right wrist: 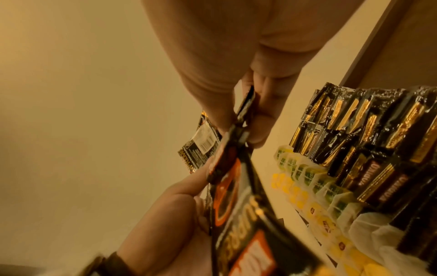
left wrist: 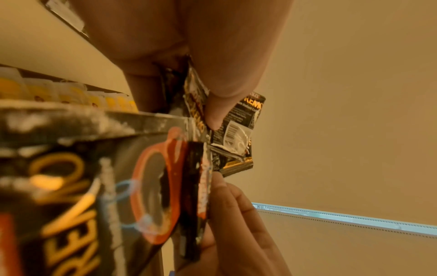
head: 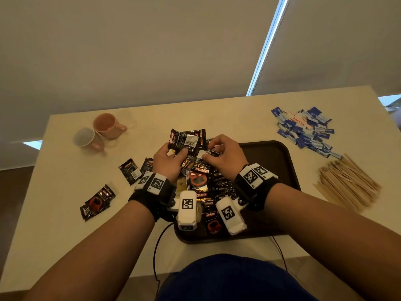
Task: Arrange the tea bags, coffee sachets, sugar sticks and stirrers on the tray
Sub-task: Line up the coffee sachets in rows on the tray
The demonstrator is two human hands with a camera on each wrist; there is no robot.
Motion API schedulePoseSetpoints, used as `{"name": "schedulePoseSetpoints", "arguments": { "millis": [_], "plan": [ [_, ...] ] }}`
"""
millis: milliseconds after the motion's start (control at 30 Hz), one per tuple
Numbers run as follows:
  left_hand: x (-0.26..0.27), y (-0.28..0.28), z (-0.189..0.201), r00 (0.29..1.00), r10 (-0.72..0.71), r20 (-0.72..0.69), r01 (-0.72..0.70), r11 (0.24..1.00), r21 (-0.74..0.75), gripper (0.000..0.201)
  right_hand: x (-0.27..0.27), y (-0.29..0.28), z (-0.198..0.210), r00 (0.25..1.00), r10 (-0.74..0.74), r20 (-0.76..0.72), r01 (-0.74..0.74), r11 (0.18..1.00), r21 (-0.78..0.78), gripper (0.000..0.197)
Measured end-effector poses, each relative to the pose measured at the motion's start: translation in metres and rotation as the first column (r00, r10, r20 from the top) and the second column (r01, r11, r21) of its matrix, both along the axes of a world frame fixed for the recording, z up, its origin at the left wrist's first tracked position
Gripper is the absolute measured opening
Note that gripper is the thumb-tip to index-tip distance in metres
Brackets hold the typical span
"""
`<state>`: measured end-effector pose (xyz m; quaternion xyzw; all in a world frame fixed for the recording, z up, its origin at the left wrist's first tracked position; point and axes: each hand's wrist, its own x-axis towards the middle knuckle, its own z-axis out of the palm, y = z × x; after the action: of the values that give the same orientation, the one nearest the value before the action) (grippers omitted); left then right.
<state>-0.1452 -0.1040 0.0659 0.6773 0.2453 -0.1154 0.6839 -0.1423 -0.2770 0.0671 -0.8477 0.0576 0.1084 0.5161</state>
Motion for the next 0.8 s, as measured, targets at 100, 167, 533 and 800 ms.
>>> {"name": "schedulePoseSetpoints", "arguments": {
  "millis": [100, 167, 533, 800],
  "plan": [
    [0.000, -0.002, 0.000, 1.000, 0.006, -0.010, -0.006, 1.000, -0.004, 0.014, -0.001, -0.002, 0.005, 0.996, 0.065, 0.067, -0.062, 0.997, -0.035, 0.008],
    [0.001, -0.002, 0.001, 1.000, 0.015, -0.015, -0.015, 1.000, 0.004, 0.014, -0.002, -0.005, 0.010, 0.989, 0.125, 0.083, -0.122, 0.992, -0.040, 0.009],
    [0.009, -0.002, 0.003, 0.999, 0.020, -0.042, -0.020, 1.000, 0.007, 0.014, -0.006, -0.026, 0.011, 0.884, 0.434, 0.175, -0.366, 0.874, -0.320, 0.033],
    [0.017, -0.002, 0.001, 0.997, 0.043, -0.057, -0.041, 0.999, 0.030, 0.009, 0.007, -0.044, 0.004, 0.999, -0.030, 0.037, 0.026, 0.995, 0.092, 0.010]
  ]
}}
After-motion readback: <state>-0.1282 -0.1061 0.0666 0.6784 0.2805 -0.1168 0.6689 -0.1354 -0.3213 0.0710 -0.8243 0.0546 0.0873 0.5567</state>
